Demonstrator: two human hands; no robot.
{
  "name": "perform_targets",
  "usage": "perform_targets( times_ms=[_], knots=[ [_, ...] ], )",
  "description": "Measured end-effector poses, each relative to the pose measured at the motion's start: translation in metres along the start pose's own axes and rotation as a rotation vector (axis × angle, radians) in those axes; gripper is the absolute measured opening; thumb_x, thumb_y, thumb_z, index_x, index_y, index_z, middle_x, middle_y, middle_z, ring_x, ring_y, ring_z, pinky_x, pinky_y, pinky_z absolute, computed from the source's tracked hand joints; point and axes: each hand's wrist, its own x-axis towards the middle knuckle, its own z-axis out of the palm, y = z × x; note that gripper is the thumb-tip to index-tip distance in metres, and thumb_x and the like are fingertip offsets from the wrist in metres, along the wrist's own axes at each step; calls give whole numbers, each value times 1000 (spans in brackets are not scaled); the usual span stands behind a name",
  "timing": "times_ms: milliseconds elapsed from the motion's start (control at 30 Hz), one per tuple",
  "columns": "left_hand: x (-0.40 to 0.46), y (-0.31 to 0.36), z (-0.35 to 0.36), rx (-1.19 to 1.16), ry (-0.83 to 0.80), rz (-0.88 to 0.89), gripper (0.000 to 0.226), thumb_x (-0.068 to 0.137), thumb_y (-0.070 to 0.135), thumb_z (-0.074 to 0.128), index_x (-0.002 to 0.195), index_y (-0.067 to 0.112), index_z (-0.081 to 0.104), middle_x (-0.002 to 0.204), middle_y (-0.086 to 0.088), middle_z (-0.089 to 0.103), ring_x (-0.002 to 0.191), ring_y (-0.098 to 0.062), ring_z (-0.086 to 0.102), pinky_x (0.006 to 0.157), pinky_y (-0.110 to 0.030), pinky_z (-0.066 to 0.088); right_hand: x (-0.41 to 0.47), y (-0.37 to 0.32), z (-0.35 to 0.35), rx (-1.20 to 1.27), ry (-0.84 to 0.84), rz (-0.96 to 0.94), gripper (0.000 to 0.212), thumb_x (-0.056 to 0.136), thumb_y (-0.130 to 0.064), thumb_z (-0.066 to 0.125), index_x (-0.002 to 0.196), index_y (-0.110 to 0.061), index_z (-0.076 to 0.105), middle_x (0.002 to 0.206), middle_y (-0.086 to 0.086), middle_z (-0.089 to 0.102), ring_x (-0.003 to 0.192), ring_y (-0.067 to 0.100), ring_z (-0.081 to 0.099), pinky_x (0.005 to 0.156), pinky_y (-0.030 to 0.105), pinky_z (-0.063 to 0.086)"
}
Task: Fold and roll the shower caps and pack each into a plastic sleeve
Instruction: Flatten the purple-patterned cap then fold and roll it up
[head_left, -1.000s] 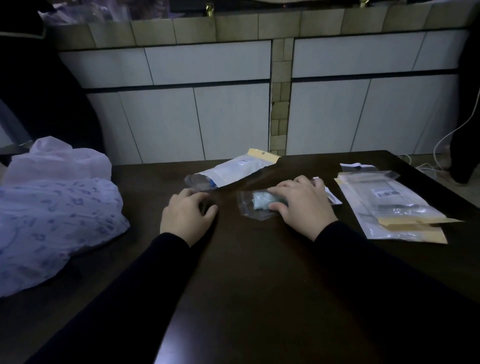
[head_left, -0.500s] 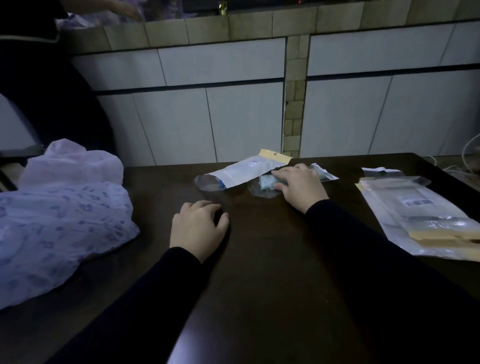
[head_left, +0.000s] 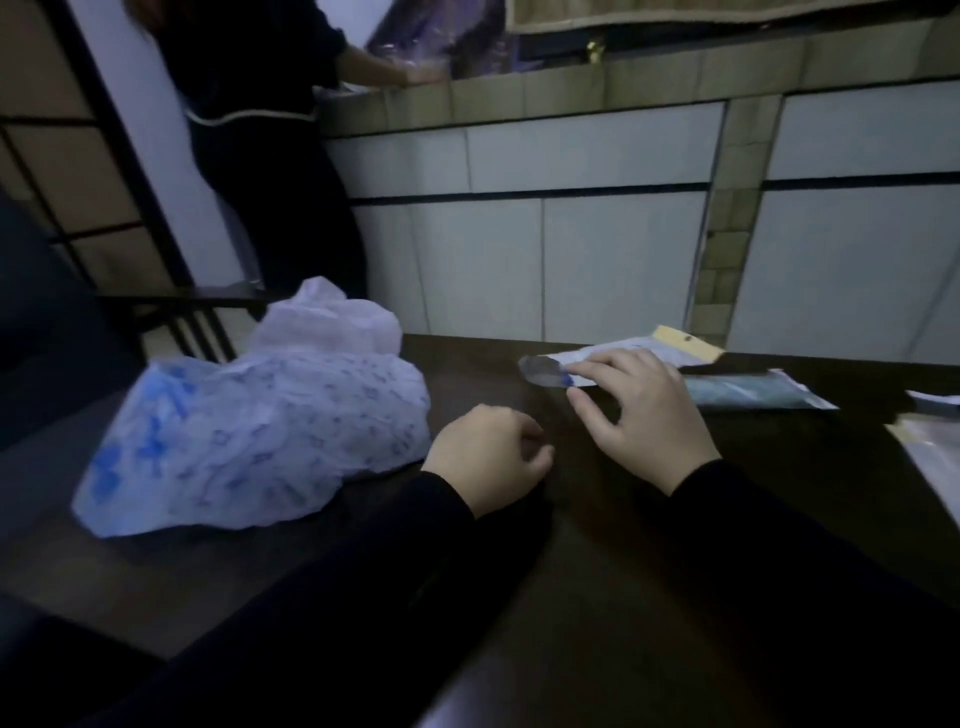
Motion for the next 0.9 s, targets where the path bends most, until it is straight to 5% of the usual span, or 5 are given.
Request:
perform_targets(
  times_ms=[200, 333, 500, 700, 900],
  knots=[
    [-39, -44, -97, 144, 432, -23, 22, 88, 41, 61, 102, 28, 73, 98, 12, 72, 88, -9, 64, 67, -18, 35, 29, -68, 24, 277, -115, -18, 50, 86, -59, 45, 124, -30, 60, 115, -7, 58, 110, 14, 50, 95, 38, 39],
    [-54, -82, -117, 320, 323, -272, 52, 72, 65, 65, 112, 32, 68, 123, 7, 63, 115, -20, 53, 92, -38, 45, 41, -111, 49, 285, -337, -132, 78, 75, -66, 63, 142, -41, 34, 137, -13, 37, 127, 7, 30, 98, 29, 23],
    [-55, -95, -106, 346, 303, -328, 52, 79, 66, 60, 119, 32, 62, 119, 10, 64, 112, -14, 55, 95, -38, 38, 42, -122, 68, 300, -257, -177, 34, 86, -51, 59, 112, -30, 65, 119, -16, 56, 115, 5, 45, 100, 38, 37],
    [-49, -81, -101, 241, 572, -164, 57, 81, 72, 48, 112, 28, 68, 115, 7, 66, 103, -14, 58, 76, -27, 28, 44, -108, 39, 450, -51, -7, 27, 95, -36, 53, 98, -14, 69, 122, 3, 63, 118, 19, 52, 102, 42, 38],
    [-43, -50, -94, 106, 671, -2, 81, 70, 81, 47, 130, 27, 55, 130, 7, 54, 116, -13, 51, 89, -33, 40, 58, -77, -3, 556, 74, 317, 42, 95, -29, 55, 65, -1, 46, 55, 5, 38, 53, 16, 37, 48, 23, 26]
  ],
)
